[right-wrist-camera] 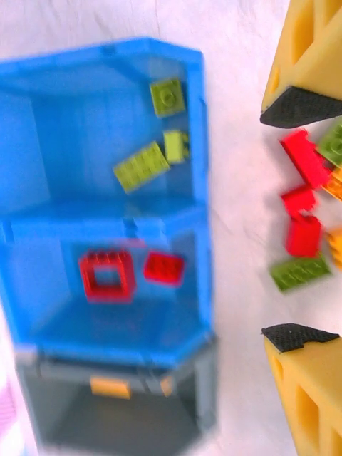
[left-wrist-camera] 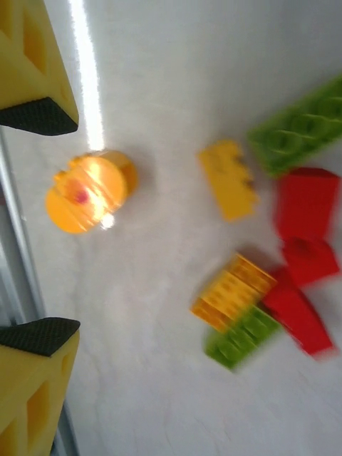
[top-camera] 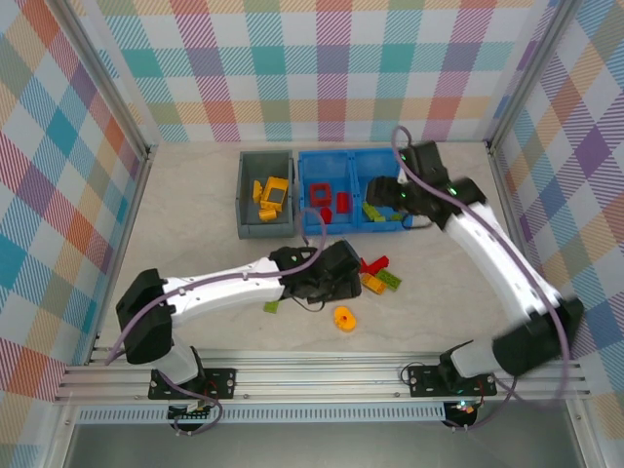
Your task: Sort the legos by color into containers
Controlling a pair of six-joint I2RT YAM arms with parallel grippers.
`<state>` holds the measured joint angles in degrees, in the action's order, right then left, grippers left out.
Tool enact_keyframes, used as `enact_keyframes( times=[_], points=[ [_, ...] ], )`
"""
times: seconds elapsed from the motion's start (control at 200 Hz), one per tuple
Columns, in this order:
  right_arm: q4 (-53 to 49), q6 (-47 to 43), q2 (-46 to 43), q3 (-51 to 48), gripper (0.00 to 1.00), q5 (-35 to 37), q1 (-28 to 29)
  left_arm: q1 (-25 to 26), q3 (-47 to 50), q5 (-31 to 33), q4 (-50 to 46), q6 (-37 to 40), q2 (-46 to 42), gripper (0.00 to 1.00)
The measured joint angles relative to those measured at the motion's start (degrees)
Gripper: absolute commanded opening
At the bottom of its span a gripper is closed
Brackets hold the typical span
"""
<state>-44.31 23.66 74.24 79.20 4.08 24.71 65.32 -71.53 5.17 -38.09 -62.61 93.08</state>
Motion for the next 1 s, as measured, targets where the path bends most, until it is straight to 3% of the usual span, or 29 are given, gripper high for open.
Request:
enact_keyframes(
  times=[0.19, 0.505, 0.65, 1.0],
  points=[
    [-2.29, -3.37, -20.11, -10.84, 0.76, -13.29, 0.13, 3.74, 2.51, -4.92, 0.72, -11.5, 6.32, 0.8],
    [-6.36, -4.2, -29.62, -12.7, 0.73, -22.18, 0.15, 4.07, 1.51, -6.62, 4.28, -20.0, 12.04, 0.8],
    [-6.34, -2.97, -29.83, -16.06, 0.73, -24.2, 0.15, 2.71, 1.64, -7.19, 6.01, -21.51, 12.7, 0.7],
    [-6.36, -1.79, -30.03, -16.85, 0.71, -24.96, 0.15, 0.92, 1.38, -7.74, 8.04, -20.96, 14.73, 0.28]
  ],
)
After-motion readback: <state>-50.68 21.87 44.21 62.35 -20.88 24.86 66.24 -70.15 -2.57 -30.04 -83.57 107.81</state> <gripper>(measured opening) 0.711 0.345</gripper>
